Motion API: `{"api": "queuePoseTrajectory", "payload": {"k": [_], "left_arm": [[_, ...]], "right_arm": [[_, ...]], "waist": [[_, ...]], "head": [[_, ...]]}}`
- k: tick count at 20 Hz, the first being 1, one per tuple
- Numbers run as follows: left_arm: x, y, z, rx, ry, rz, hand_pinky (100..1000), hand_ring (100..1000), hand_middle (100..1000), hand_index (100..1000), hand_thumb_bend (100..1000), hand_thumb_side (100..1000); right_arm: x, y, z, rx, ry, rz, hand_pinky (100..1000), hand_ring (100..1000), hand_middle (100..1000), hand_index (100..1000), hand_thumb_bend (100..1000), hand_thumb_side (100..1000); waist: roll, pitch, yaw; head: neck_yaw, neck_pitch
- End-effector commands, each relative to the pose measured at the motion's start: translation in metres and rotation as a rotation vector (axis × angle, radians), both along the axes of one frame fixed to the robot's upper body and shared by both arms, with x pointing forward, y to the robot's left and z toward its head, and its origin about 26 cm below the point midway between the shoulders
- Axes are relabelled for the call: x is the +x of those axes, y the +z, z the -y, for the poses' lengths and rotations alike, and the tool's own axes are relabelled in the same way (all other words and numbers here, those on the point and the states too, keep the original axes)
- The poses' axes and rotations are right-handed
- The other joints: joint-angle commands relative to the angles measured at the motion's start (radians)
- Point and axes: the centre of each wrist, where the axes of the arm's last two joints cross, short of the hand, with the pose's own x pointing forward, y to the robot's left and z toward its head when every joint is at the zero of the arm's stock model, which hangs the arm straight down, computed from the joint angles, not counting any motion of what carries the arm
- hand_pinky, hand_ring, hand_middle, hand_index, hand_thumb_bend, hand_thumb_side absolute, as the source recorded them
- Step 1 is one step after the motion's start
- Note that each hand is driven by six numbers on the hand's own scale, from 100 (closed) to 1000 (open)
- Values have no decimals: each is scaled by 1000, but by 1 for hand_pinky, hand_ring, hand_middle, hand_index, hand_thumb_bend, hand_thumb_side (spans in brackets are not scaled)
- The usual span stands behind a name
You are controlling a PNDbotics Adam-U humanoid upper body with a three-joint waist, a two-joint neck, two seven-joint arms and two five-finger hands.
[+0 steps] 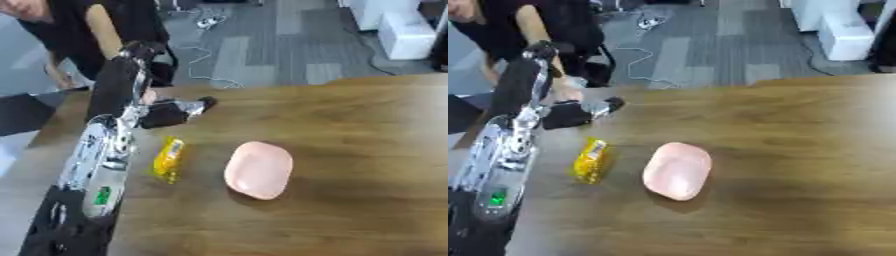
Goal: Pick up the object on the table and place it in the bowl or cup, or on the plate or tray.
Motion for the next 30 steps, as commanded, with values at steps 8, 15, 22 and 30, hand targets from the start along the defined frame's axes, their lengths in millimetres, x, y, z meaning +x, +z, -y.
{"api": "queuePoseTrajectory", "payload": {"k": [8, 15, 22, 30], "left_arm": [[11, -16, -2, 249, 108, -279, 316, 598, 750, 830, 805, 650], [13, -22, 0, 303, 107, -391, 294, 590, 745, 820, 786, 686], [17, -32, -1, 330, 96, -474, 335, 587, 739, 807, 766, 711], [20, -41, -6, 329, 104, -539, 340, 551, 649, 750, 733, 733]], "right_arm": [[0, 11, -1, -20, 11, 37, 100, 173, 266, 698, 158, 1000], [0, 11, -1, -20, 12, 39, 100, 175, 266, 697, 153, 1000], [1, 12, -1, -20, 15, 41, 100, 175, 266, 697, 151, 1000], [1, 14, -1, -19, 17, 46, 100, 179, 269, 696, 144, 1000]], "waist": [[-4, -4, -5], [-3, -4, -7], [-2, -2, -9], [-1, -2, -8]], "head": [[-10, 0], [-15, 0], [-14, 0], [-20, 0]]}}
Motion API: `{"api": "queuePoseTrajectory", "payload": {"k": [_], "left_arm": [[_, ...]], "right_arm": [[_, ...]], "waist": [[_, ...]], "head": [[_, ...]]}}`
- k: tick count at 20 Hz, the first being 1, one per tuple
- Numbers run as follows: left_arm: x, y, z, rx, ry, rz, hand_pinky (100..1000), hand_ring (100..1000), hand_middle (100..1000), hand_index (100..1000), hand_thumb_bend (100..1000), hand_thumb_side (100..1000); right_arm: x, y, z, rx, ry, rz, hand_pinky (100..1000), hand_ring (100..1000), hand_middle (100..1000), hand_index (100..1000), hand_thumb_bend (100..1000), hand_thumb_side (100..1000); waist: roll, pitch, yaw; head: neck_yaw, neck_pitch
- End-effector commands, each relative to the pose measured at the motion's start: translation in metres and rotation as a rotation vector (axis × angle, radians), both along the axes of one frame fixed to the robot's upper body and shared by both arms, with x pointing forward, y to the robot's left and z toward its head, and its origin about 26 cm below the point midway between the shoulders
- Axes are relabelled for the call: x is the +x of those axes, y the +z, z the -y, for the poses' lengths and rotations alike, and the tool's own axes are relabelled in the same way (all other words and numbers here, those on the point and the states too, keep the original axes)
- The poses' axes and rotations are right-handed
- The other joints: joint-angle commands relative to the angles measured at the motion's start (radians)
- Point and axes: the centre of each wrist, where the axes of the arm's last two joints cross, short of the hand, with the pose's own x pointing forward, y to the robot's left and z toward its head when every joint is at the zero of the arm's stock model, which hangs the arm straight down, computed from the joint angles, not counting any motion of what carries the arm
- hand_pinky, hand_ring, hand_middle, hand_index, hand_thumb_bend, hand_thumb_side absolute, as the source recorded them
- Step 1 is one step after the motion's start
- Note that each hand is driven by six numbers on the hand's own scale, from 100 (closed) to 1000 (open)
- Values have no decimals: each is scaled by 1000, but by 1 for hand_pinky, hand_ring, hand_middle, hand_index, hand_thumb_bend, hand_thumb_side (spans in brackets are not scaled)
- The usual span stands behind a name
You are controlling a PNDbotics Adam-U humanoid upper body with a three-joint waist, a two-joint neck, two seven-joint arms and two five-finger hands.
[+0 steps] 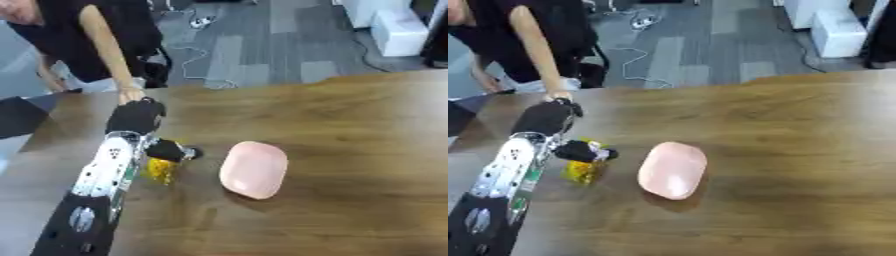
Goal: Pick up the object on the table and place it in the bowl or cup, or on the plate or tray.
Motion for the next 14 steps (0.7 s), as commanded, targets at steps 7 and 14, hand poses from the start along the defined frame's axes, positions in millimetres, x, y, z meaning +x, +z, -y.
{"api": "queuePoseTrajectory", "payload": {"k": [7, 14], "left_arm": [[6, -7, -15, 13, 99, -72, 248, 503, 552, 652, 749, 745], [14, -30, -26, 20, 171, -138, 278, 502, 568, 650, 714, 750]], "right_arm": [[0, 11, 0, -13, 8, 36, 100, 182, 273, 694, 140, 1000], [0, 11, 0, -13, 9, 37, 100, 181, 270, 692, 142, 1000]], "waist": [[-4, -7, 1], [-5, -7, 1]], "head": [[-6, 0], [-4, 0]]}}
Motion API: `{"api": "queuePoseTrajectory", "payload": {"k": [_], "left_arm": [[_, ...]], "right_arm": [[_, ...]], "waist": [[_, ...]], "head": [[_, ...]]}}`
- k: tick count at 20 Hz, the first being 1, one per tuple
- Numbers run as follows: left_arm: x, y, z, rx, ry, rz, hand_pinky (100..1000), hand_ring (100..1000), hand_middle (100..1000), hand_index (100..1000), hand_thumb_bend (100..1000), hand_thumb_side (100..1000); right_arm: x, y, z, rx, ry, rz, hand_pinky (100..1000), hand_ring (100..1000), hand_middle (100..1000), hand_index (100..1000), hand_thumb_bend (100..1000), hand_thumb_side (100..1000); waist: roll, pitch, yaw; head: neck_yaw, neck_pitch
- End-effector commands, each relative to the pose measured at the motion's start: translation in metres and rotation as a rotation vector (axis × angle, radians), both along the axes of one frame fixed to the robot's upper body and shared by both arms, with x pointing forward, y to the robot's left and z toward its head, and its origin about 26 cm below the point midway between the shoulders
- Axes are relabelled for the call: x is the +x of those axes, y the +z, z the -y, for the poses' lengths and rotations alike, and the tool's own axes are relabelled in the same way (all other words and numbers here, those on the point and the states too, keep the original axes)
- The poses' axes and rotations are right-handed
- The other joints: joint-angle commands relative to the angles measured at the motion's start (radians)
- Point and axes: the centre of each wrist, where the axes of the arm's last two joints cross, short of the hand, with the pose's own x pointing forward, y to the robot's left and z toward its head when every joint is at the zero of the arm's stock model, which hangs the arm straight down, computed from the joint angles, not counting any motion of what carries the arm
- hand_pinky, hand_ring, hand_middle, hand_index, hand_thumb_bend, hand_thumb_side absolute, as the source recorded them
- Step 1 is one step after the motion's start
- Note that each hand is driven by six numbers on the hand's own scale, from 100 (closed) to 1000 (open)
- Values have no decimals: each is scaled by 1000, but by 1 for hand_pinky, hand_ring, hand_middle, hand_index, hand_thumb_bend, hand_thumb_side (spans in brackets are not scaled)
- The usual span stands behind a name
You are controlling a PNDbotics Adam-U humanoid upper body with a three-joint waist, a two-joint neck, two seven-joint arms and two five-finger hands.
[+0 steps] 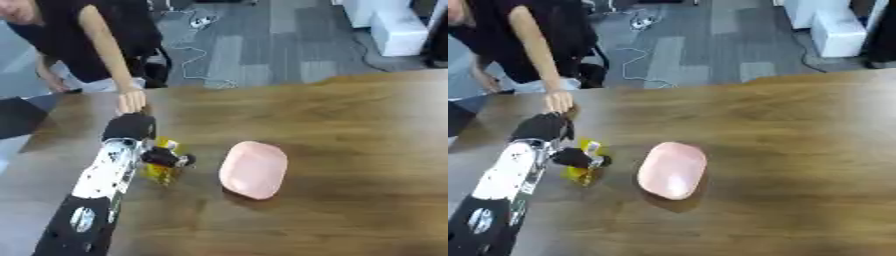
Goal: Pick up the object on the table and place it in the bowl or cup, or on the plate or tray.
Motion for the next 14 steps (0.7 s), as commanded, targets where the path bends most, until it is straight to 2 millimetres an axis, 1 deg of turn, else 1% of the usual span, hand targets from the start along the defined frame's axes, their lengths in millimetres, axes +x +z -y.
{"api": "queuePoseTrajectory", "payload": {"k": [1, 4, 9, 12, 13, 14], "left_arm": [[6, -4, -10, 25, 45, 10, 286, 503, 570, 649, 711, 748], [10, -19, -13, 32, 64, -8, 300, 506, 575, 650, 711, 747], [13, -30, -15, 32, 71, -22, 307, 504, 574, 648, 708, 749], [13, -33, -16, 36, 74, -21, 306, 499, 568, 638, 665, 757], [14, -34, -16, 38, 75, -17, 307, 501, 569, 640, 676, 755], [14, -34, -17, 40, 78, -11, 302, 494, 563, 636, 616, 766]], "right_arm": [[-1, 9, 1, -15, 5, 27, 100, 180, 269, 692, 143, 1000], [-1, 9, 1, -16, 5, 26, 100, 179, 267, 690, 146, 1000], [-1, 9, 1, -17, 4, 26, 100, 180, 266, 687, 144, 1000], [-1, 9, 1, -15, 4, 28, 100, 181, 268, 684, 141, 1000], [-1, 9, 1, -15, 3, 29, 100, 182, 268, 684, 147, 1000], [-1, 9, 2, -14, 2, 29, 100, 183, 269, 683, 139, 1000]], "waist": [[-5, -6, 2], [-6, -4, 3], [-7, -4, 4], [-7, -5, 2], [-7, -6, 0], [-8, -7, -2]], "head": [[-5, 0], [-8, 0], [-11, 0], [-16, 0], [-17, 0], [-21, 0]]}}
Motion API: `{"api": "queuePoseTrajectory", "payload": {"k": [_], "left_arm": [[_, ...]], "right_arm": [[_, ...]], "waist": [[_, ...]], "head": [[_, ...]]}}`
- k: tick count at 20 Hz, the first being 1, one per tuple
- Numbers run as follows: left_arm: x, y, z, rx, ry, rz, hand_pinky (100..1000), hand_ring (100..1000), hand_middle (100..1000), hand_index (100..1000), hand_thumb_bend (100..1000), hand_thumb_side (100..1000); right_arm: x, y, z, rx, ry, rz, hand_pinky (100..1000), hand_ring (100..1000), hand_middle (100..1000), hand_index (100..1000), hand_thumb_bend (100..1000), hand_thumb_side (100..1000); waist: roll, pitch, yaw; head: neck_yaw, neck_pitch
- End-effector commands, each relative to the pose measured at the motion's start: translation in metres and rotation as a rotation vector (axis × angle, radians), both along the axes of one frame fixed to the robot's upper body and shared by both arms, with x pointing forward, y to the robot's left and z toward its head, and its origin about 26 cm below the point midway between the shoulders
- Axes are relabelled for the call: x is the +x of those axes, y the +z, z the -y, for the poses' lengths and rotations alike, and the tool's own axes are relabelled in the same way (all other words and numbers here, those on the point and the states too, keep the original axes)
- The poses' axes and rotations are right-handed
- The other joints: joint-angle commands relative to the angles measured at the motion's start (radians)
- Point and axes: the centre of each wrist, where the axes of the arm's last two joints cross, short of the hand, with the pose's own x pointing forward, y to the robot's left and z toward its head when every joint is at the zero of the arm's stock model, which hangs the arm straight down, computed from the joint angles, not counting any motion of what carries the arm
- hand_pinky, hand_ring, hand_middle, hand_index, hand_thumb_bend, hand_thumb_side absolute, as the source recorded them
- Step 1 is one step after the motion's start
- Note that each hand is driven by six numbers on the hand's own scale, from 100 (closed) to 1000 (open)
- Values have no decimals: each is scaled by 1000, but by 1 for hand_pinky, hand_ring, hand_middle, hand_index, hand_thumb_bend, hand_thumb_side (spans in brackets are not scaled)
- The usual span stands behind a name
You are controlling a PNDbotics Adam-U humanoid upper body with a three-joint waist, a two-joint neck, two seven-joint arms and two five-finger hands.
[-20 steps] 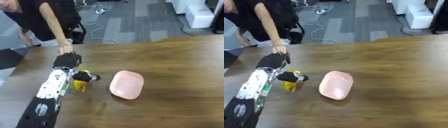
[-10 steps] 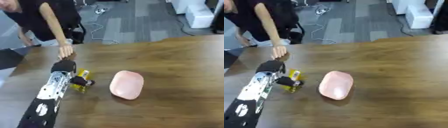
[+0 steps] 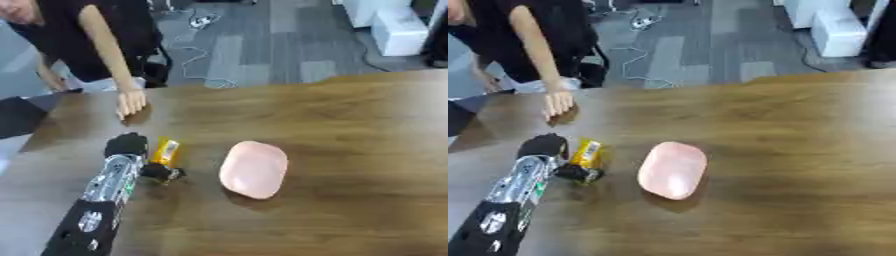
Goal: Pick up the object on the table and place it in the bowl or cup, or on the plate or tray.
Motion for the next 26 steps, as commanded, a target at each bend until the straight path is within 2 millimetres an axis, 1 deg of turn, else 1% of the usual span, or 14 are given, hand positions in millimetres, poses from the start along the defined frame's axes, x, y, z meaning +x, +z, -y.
{"api": "queuePoseTrajectory", "payload": {"k": [1, 4, 5, 6, 10, 13, 14, 19, 20, 23, 26], "left_arm": [[7, 11, -5, 16, 12, 52, 300, 492, 560, 635, 589, 770], [10, 8, -6, 24, 25, 60, 306, 492, 560, 636, 549, 779], [11, 6, -6, 25, 27, 58, 303, 492, 560, 636, 565, 774], [12, 4, -6, 25, 29, 54, 312, 494, 562, 638, 525, 789], [17, -2, -7, 29, 34, 36, 323, 497, 566, 642, 510, 800], [20, -5, -7, 29, 37, 27, 327, 498, 569, 644, 525, 809], [20, -5, -7, 27, 37, 24, 329, 499, 570, 644, 508, 806], [21, -8, -6, 13, 37, 15, 328, 496, 569, 643, 492, 814], [21, -8, -6, 8, 36, 14, 325, 495, 568, 641, 470, 812], [21, -9, -5, -15, 31, 14, 321, 495, 567, 638, 441, 809], [21, -11, -6, -38, 32, 15, 353, 512, 571, 641, 417, 811]], "right_arm": [[-1, 9, 2, -13, -1, 28, 100, 183, 269, 683, 139, 1000], [-2, 9, 3, -11, -6, 27, 100, 183, 268, 681, 139, 1000], [-2, 9, 3, -11, -6, 27, 100, 182, 268, 682, 140, 1000], [-2, 9, 3, -11, -7, 27, 100, 183, 268, 681, 140, 1000], [-2, 8, 3, -10, -9, 26, 100, 182, 266, 681, 141, 1000], [-2, 9, 3, -9, -8, 27, 100, 183, 267, 680, 137, 1000], [-2, 9, 3, -9, -7, 28, 100, 184, 269, 680, 137, 1000], [-1, 9, 3, -6, -6, 30, 100, 184, 269, 679, 137, 1000], [-2, 9, 3, -6, -6, 30, 100, 183, 267, 680, 141, 1000], [-2, 9, 3, -5, -8, 29, 100, 182, 266, 680, 143, 1000], [-2, 8, 3, -4, -10, 29, 100, 184, 268, 678, 137, 1000]], "waist": [[-9, -9, -4], [-12, -12, -9], [-12, -13, -10], [-13, -14, -11], [-13, -14, -15], [-12, -13, -16], [-12, -13, -16], [-13, -12, -15], [-13, -12, -14], [-15, -10, -13], [-16, -10, -12]], "head": [[-17, 0], [-29, 0], [-31, 0], [-32, 0], [-35, 0], [-37, 0], [-38, 0], [-42, 0], [-41, 0], [-45, 0], [-54, 0]]}}
